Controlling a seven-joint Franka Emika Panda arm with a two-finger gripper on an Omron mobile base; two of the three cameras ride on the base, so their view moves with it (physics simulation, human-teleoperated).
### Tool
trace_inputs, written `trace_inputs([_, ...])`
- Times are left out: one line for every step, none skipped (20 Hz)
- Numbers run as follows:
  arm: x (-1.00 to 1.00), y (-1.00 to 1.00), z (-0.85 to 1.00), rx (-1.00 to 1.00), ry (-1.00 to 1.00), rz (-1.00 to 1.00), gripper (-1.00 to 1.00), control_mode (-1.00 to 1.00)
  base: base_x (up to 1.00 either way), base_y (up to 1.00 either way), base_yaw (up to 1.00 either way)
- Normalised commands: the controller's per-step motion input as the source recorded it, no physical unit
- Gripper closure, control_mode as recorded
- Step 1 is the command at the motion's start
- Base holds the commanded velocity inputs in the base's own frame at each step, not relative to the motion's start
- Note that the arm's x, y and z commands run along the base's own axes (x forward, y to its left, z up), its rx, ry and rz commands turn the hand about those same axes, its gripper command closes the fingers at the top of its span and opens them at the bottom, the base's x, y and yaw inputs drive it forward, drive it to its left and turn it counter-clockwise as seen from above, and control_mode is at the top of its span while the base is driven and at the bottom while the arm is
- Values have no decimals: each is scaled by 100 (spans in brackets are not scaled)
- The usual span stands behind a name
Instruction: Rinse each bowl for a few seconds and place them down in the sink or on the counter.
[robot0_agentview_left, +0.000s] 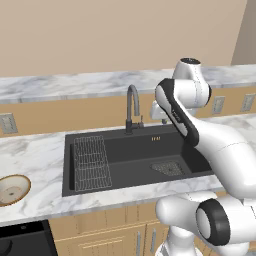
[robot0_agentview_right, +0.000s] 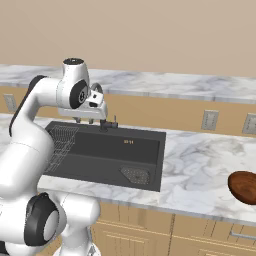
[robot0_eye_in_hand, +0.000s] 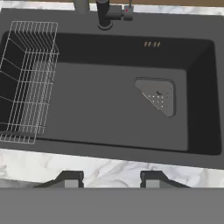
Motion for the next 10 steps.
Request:
trace_inputs([0,-1,0,0,0,0,-100,-100,0,0,0])
trace_inputs([0,-1,0,0,0,0,-100,-100,0,0,0])
trace_inputs([0,-3,0,0,-1,0,-100,-100,0,0,0])
trace_inputs([0,-7,0,0,-5,0,-100,-100,0,0,0])
trace_inputs([-1,-10,-2,0,-7,0,-100,-100,0,0,0])
trace_inputs([0,-15,-4,0,-8,-1,-100,-100,0,0,0])
trace_inputs([0,-15,-3,0,-8,-1,-100,-100,0,0,0])
trace_inputs([-5,-9,-3,0,-9,0,-100,-100,0,0,0])
trace_inputs([-2,-13,-5,0,-10,0,-100,-100,0,0,0])
trace_inputs([-2,-12,-9,1,-11,0,-100,-100,0,0,0])
